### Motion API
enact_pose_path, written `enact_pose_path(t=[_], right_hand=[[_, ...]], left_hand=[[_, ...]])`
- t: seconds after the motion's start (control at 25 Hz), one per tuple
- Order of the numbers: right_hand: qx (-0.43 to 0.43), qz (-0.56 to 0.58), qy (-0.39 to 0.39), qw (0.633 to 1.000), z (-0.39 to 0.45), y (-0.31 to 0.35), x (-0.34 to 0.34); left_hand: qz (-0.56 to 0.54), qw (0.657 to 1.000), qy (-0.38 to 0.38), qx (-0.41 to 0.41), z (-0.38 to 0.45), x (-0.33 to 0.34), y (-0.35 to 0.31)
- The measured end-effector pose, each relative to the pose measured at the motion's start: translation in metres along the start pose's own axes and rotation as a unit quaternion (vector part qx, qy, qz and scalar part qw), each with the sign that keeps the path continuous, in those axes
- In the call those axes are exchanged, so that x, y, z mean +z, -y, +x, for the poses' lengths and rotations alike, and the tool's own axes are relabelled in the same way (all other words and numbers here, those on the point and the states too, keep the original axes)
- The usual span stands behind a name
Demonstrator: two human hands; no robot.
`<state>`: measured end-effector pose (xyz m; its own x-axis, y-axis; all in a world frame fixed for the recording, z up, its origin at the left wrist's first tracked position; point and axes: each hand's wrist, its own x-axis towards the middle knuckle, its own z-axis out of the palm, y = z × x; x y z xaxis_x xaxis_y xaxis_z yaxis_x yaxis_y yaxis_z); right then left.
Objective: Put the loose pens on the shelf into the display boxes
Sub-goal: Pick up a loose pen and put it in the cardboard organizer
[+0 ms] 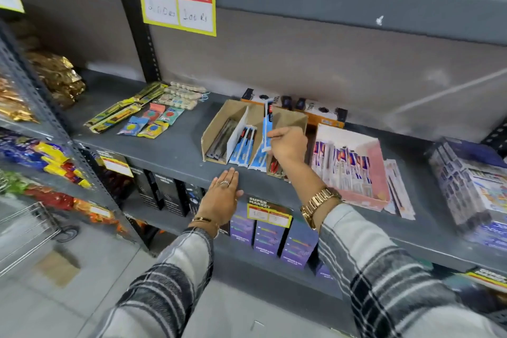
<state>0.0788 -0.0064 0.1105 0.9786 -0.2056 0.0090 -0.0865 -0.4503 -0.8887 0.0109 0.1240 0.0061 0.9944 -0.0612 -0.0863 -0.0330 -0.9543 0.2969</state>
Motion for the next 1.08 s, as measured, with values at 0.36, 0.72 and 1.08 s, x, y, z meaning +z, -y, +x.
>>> enact_pose_path(t=[0.36,0.72,1.08], right_hand=[[0.007,-0.183,0.035,0.983,-0.007,0.009,0.062],[0.013,-0.229,0.051,0.972,-0.002,-0.011,0.083],[-0.017,-0.234,0.048,0.971,0.0,-0.005,0.079]], left_hand=[[-0.009,1.0,-0.007,-0.006,0.0,0.003,0.005],[-0.022,1.0,-0.021,0.001,0.0,0.006,0.005],[-0.016,1.0,-0.022,0.0,-0.001,0.006,0.006]])
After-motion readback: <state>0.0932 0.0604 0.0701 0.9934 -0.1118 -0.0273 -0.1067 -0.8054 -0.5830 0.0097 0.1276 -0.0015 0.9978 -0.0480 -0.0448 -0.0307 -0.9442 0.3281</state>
